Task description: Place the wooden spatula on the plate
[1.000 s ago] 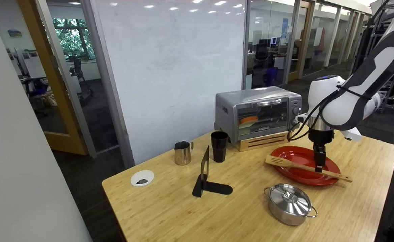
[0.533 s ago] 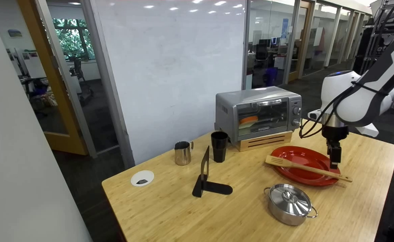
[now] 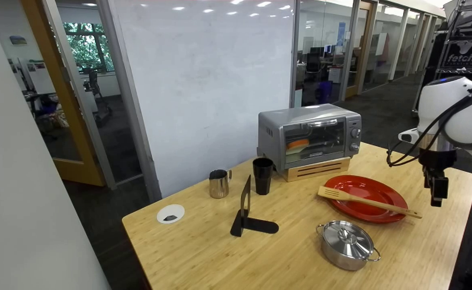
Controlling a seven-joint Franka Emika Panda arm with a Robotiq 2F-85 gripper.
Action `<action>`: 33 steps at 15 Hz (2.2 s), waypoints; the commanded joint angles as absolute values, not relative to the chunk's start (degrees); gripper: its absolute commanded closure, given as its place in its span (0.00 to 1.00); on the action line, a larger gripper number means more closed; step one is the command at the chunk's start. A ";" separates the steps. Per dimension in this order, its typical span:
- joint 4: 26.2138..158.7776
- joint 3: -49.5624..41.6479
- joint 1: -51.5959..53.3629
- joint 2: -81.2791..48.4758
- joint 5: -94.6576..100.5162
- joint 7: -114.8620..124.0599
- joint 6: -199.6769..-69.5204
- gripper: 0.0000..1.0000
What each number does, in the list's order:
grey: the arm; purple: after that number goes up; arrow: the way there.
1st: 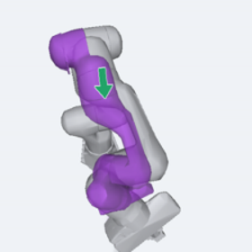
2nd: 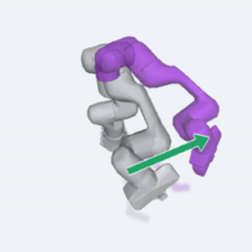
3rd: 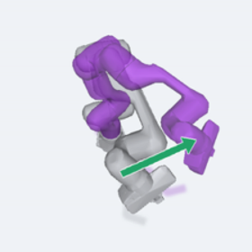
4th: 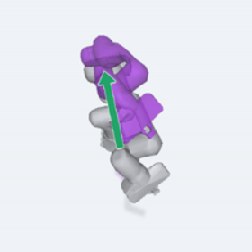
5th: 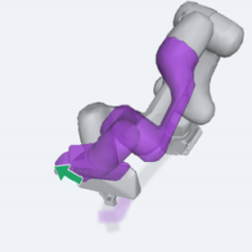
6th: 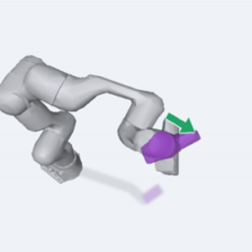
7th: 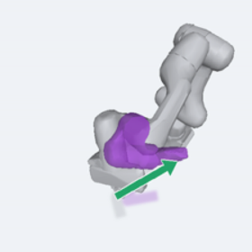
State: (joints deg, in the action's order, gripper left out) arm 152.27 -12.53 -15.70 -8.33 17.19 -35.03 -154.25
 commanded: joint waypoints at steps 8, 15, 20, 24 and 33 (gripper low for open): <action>159.47 -14.65 -15.55 6.62 -0.57 -43.64 -146.45 0.00; 159.03 -15.47 -14.95 6.31 1.96 -41.36 -146.74 0.00; 159.03 -15.44 -14.84 6.28 1.95 -41.37 -146.74 0.00; 159.03 -15.44 -14.84 6.28 1.95 -41.37 -146.74 0.00; 159.03 -15.44 -14.84 6.28 1.95 -41.37 -146.74 0.00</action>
State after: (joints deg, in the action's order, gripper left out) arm 159.03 -14.60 -15.65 6.19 1.71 -41.58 -146.84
